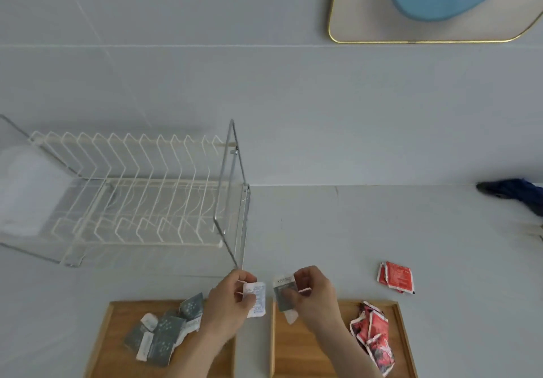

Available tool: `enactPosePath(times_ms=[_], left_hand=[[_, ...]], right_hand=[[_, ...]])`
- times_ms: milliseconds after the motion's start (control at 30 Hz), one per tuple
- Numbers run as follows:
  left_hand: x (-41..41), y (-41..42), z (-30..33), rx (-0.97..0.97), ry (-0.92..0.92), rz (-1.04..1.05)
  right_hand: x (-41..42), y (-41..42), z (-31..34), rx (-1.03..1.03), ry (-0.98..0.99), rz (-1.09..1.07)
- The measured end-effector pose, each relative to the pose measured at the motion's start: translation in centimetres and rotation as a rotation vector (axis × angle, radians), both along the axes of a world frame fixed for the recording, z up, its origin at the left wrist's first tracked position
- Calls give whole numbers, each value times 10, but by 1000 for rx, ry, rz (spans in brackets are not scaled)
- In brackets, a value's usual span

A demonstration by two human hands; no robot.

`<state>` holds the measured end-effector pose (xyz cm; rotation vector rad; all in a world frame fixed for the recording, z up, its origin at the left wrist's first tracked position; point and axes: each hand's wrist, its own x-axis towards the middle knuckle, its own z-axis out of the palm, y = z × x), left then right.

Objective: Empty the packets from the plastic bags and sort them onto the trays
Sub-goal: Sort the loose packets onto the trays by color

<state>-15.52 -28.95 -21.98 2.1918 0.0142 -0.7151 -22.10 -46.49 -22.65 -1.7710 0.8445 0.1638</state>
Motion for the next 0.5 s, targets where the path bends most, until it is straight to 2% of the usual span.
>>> enactPosePath(times_ms=[167,367,433,500], left_hand=[[-13,83,-4,-7,31,112],[-10,159,2,52,-87,230],[-11,171,11,92,-176,218],[-13,181,13,167,-264,125]], right_hand=[[-3,85,-2,51,79,25],[5,161,-3,122,73,15],[10,178,-4,97,53,28],[10,190,-5,-62,35,106]])
